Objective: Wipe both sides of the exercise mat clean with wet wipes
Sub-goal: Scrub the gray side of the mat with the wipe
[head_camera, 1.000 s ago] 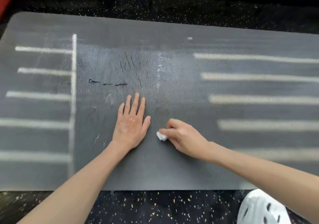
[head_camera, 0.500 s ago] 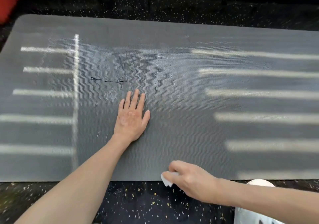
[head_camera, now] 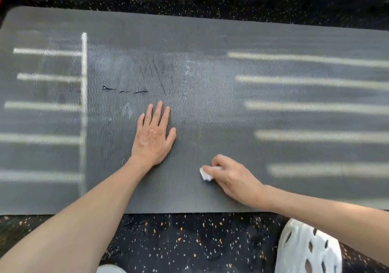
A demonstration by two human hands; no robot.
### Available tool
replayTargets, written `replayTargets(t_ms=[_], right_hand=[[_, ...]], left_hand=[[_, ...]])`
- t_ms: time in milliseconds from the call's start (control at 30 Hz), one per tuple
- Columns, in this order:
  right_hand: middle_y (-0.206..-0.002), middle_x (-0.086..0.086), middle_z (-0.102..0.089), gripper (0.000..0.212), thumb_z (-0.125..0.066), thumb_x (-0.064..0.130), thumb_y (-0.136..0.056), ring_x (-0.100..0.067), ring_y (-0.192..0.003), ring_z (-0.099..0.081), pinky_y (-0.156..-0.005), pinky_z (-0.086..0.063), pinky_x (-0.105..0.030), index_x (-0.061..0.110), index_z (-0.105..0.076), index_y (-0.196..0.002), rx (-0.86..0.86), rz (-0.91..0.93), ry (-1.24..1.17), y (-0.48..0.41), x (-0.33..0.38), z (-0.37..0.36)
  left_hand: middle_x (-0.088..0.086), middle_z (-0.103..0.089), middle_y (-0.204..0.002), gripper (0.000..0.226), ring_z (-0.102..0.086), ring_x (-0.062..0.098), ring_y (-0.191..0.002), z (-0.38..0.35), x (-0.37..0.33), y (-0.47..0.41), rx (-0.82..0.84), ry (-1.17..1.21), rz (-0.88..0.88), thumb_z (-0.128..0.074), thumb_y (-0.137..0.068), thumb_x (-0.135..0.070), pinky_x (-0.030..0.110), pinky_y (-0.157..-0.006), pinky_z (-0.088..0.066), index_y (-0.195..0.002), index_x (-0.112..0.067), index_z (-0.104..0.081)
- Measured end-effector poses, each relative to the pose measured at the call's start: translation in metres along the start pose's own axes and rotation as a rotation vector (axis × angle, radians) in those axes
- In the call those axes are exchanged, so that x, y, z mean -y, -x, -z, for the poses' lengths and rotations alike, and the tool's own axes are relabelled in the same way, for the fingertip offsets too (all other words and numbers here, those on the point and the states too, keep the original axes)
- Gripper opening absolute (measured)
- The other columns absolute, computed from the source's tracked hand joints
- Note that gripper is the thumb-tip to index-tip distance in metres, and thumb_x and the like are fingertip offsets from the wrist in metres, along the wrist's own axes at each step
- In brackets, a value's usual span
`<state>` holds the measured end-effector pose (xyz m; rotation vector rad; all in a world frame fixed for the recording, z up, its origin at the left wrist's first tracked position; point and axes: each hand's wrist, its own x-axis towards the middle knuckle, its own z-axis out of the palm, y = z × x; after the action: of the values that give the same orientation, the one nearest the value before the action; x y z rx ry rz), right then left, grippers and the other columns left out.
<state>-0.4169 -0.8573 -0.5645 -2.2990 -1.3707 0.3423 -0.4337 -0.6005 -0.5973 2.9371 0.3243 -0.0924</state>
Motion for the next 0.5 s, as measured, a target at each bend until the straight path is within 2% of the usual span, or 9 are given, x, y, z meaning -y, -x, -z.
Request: replayTargets(t_ms=[133,200,267,333,467,500], right_hand=[[-0.085,0.001,-0.043,0.021,-0.041,0.009,-0.092,-0.006,-0.067,-0.023,-0.052,-0.025,-0.016,0.015,-0.059,-0.1,0.258,0.197,-0.024,0.042,0.021,-0.006],[-0.085,0.0,-0.045,0.021,-0.043,0.013,-0.092,-0.007,-0.066,-0.031,-0.052,-0.03,-0.017,0.015,-0.062,-0.102,0.235,0.202,-0.028,0.03,0.012,-0.002],[-0.084,-0.003,-0.046,0.015,-0.051,0.012,-0.093,-0.013,-0.065,-0.04,-0.052,-0.037,-0.023,0.013,-0.064,-0.1,0.054,0.08,-0.03,0.003,-0.002,0.002],[-0.083,-0.005,-0.044,0.015,-0.049,0.012,-0.094,-0.015,-0.064,-0.039,-0.053,-0.038,-0.026,0.011,-0.063,-0.098,-0.016,0.02,-0.011,-0.004,-0.006,0.0],[-0.085,-0.004,-0.044,0.021,-0.044,0.01,-0.089,-0.009,-0.067,-0.026,-0.051,-0.029,-0.02,0.013,-0.063,-0.097,0.234,0.202,-0.087,0.031,0.015,-0.007],[-0.085,-0.004,-0.045,0.022,-0.045,0.008,-0.088,-0.01,-0.066,-0.028,-0.051,-0.031,-0.02,0.013,-0.064,-0.097,0.232,0.213,-0.094,0.025,0.011,-0.006]], left_hand=[[0.011,-0.018,-0.163,0.072,-0.015,0.032,-0.15,0.002,-0.001,0.0,-0.002,0.004,0.002,-0.017,-0.094,-0.048,0.047,-0.12,-0.014,-0.155,-0.011,-0.026],[0.011,-0.017,-0.163,0.072,-0.014,0.031,-0.151,0.002,-0.001,0.0,-0.005,-0.003,0.007,-0.016,-0.094,-0.049,0.046,-0.12,-0.013,-0.155,-0.012,-0.024],[0.01,-0.017,-0.164,0.072,-0.013,0.031,-0.151,0.002,-0.001,-0.001,-0.002,0.0,0.01,-0.016,-0.093,-0.049,0.046,-0.12,-0.012,-0.155,-0.012,-0.024],[0.011,-0.017,-0.163,0.072,-0.014,0.031,-0.151,0.0,-0.001,0.001,-0.002,-0.006,0.008,-0.017,-0.094,-0.048,0.046,-0.12,-0.013,-0.155,-0.012,-0.024],[0.013,-0.025,-0.161,0.07,-0.021,0.035,-0.148,-0.002,0.001,0.002,-0.02,0.005,-0.007,-0.022,-0.094,-0.046,0.05,-0.118,-0.02,-0.152,-0.009,-0.033],[0.014,-0.026,-0.16,0.07,-0.023,0.035,-0.147,-0.002,0.003,0.002,-0.027,0.005,-0.01,-0.023,-0.094,-0.046,0.051,-0.117,-0.021,-0.152,-0.008,-0.034]])
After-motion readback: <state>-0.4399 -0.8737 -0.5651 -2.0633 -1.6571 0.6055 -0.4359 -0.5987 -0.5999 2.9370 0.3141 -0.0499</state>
